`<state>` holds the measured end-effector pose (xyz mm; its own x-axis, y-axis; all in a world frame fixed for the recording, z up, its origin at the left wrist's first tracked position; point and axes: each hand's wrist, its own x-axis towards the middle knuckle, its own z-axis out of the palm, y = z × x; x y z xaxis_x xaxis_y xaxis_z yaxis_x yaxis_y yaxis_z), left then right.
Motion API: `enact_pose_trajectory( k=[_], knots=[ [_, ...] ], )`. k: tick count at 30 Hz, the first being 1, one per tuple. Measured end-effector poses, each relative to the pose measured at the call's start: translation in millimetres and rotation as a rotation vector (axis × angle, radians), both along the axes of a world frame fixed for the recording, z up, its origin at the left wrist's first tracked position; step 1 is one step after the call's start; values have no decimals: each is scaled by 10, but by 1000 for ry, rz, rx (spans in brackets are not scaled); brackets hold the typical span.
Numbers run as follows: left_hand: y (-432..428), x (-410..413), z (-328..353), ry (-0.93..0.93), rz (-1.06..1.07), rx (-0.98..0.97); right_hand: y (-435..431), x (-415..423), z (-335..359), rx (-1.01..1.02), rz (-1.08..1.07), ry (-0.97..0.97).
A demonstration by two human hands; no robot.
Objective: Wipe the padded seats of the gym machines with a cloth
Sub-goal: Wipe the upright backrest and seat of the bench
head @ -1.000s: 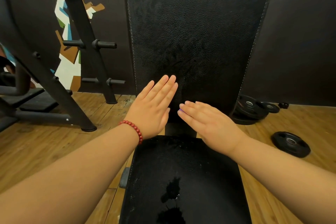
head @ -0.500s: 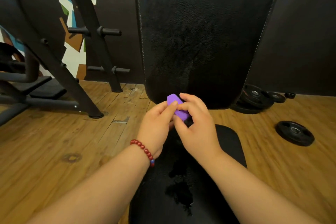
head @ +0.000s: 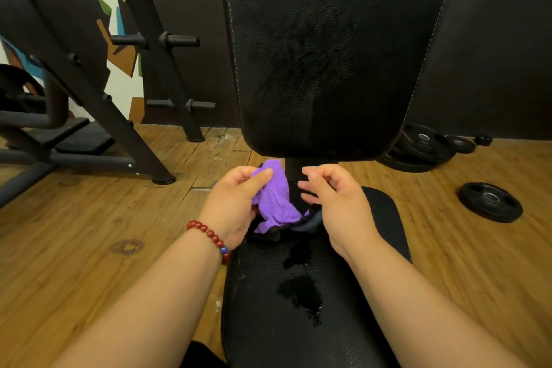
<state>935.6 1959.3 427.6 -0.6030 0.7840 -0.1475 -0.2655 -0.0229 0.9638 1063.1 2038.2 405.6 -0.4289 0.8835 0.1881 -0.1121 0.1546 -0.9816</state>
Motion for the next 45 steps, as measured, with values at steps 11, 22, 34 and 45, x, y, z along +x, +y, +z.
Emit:
enact_pose_trajectory(
  k=[11,22,34,45],
  knots=[
    [-38,-24,56,228,35,-12,-7,39,34,0,84,-11],
    [1,27,163,616,-186,-81,-61,24,42,64,135,-36],
    [-60,-101,186,620,-107,-130,31,81,18,181,23,-133],
    [-61,-184,300,693,-78,-184,80,82,184,183,104,-319]
  ],
)
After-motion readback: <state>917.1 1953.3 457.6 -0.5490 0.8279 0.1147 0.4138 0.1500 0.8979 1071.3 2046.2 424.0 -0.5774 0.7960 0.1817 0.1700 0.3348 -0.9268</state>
